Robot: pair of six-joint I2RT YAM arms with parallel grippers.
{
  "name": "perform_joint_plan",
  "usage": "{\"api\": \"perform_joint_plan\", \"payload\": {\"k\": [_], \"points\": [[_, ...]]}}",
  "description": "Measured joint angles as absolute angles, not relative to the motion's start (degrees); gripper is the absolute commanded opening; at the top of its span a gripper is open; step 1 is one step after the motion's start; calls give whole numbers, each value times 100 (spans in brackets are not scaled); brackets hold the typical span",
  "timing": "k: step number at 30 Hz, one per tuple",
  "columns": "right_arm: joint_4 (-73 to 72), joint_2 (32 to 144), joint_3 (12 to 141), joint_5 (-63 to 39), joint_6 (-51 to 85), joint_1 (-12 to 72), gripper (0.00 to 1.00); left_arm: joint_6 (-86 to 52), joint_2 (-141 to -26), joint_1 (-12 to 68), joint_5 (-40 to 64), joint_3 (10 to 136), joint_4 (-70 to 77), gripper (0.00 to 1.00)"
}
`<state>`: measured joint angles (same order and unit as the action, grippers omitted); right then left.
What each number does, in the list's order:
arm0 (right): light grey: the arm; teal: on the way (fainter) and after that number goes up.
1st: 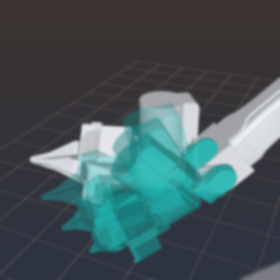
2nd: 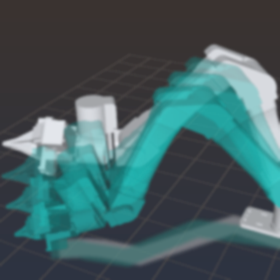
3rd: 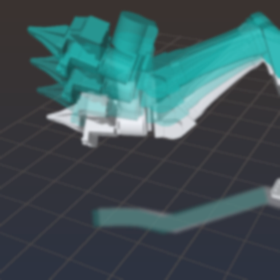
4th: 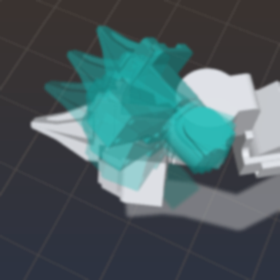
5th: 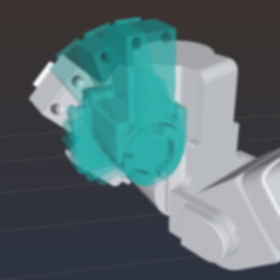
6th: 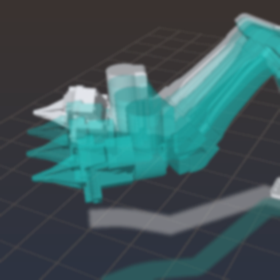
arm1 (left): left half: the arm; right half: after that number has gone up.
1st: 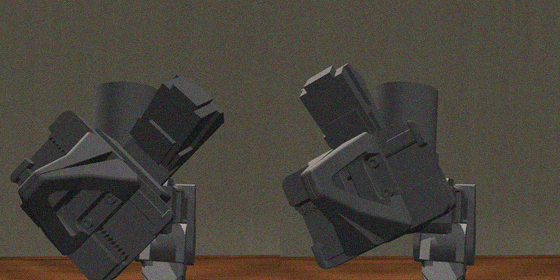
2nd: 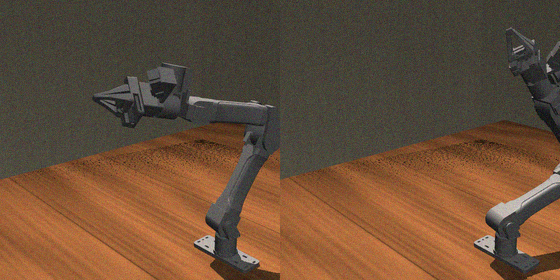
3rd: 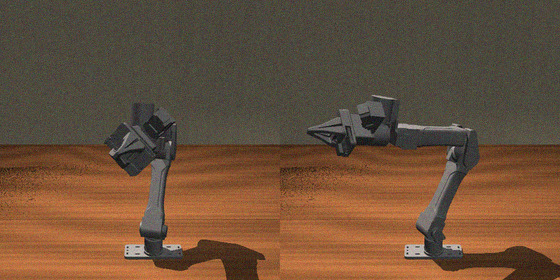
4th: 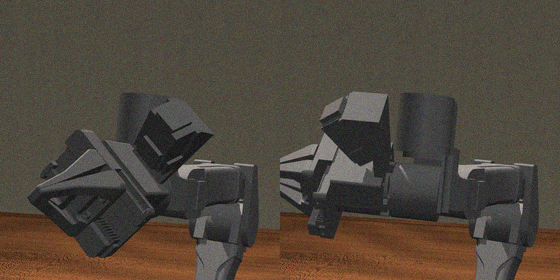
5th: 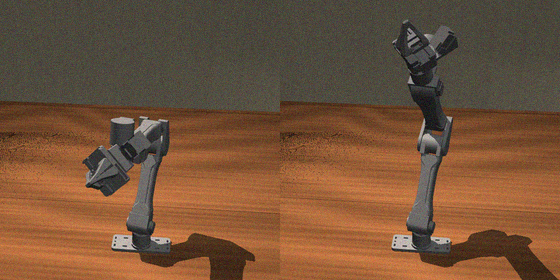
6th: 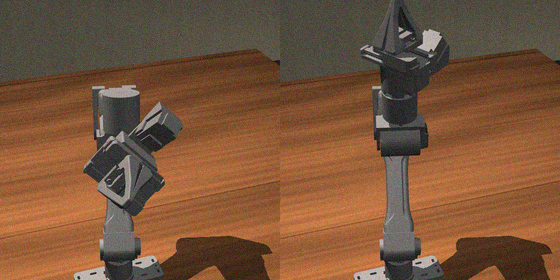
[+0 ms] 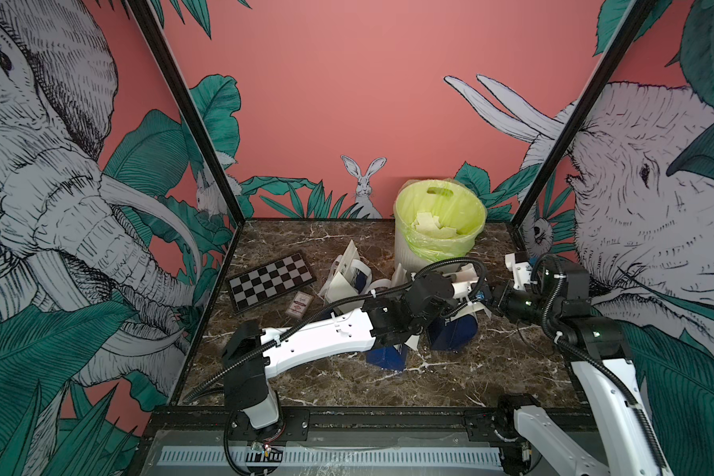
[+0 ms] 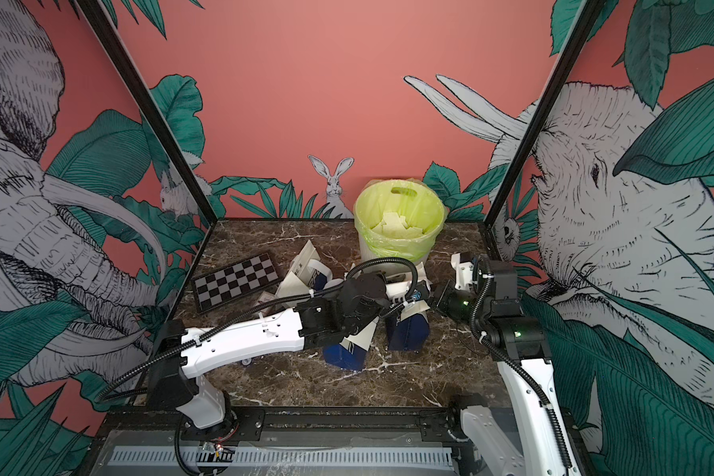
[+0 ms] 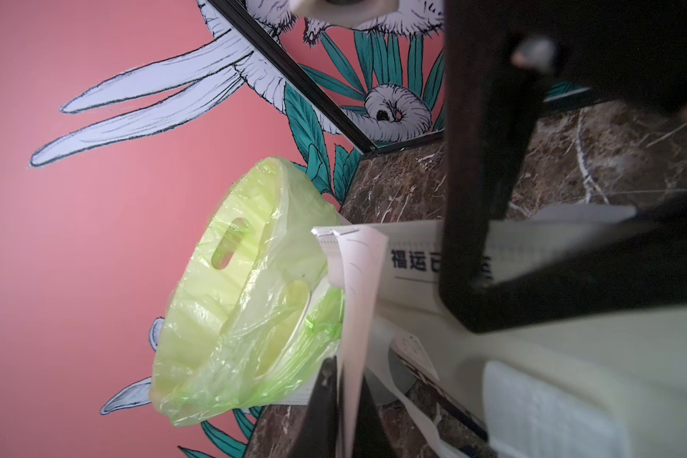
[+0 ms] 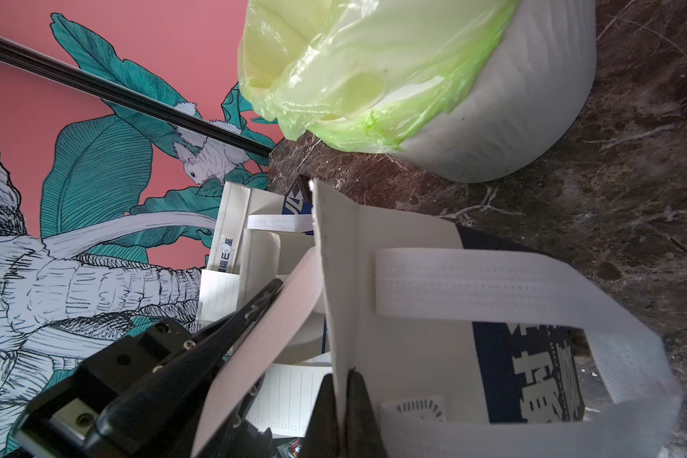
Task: Shred takeout receipts and throw away
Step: Tear off the takeout receipt from the takeout bag, then place the takeout bag at the center of the board.
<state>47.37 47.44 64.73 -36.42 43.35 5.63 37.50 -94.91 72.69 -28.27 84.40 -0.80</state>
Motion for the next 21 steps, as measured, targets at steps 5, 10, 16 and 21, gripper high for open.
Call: {"api": "perform_joint_plan", "payload": {"k": [5,10,16,21], "points": [[4740,4678,6333,-3603,4283,565,0,3824,-9491,7271,-3081,8440,115,0],[4748,4637,6193,-3483,4176,591,0,4093,-9507,7286,-3524,8440,517,0],[4814,4633,6020,-3282,4128,589,0,4379,-9531,7288,-3918,8440,952,0],[4823,4580,5909,-3203,4069,589,0,4329,-9544,7282,-4027,8519,930,0]]}}
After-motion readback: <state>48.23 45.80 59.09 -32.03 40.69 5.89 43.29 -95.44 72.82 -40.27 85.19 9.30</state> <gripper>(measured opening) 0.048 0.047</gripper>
